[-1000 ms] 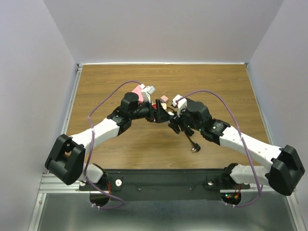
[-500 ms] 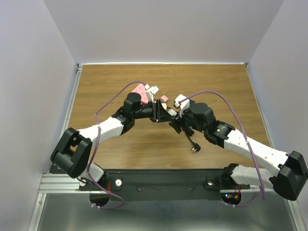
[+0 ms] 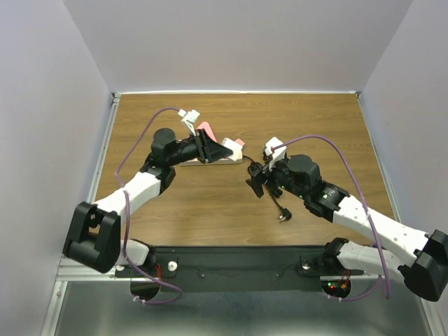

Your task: Insert the plug

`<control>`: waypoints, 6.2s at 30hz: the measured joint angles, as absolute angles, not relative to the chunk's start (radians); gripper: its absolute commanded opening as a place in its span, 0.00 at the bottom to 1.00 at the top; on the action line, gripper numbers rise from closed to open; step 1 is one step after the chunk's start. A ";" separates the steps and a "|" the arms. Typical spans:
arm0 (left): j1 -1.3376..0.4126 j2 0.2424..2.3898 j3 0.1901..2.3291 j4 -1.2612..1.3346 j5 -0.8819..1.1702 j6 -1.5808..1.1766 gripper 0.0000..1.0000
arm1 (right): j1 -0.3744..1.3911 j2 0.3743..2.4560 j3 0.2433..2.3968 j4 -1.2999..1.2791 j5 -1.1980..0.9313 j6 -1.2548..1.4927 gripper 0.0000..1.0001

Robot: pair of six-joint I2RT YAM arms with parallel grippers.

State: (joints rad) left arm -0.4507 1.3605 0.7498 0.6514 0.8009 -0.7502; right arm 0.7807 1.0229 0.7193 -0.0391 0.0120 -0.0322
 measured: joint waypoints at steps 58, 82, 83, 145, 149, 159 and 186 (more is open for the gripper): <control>-0.471 1.221 0.656 1.196 0.736 -0.897 0.00 | 0.525 1.474 0.808 1.297 -0.715 1.019 0.58; -0.493 1.260 0.655 1.177 0.724 -0.873 0.76 | 0.525 1.441 0.760 1.304 -0.640 0.946 0.00; -0.488 1.258 0.654 1.149 0.717 -0.855 0.78 | 0.524 1.433 0.758 1.298 -0.633 0.931 0.00; -0.286 1.589 0.786 0.269 -0.041 -0.307 0.71 | 0.585 2.119 1.816 -0.553 -0.152 0.279 0.00; -0.286 1.589 0.786 0.267 -0.042 -0.297 0.70 | 0.585 2.121 1.830 -0.566 -0.135 0.269 0.01; -0.281 1.589 0.786 0.265 -0.030 -0.284 0.68 | 0.596 2.160 1.876 -0.577 -0.130 0.264 0.00; -0.279 1.589 0.786 0.264 -0.016 -0.269 0.67 | 0.636 2.172 1.947 -0.624 -0.025 0.239 0.00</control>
State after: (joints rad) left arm -0.2794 1.5894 0.7856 0.2642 -0.0158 -0.2687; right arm 0.6357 2.1719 1.9472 -0.6243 -0.0254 0.2390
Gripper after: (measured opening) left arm 0.679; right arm 0.425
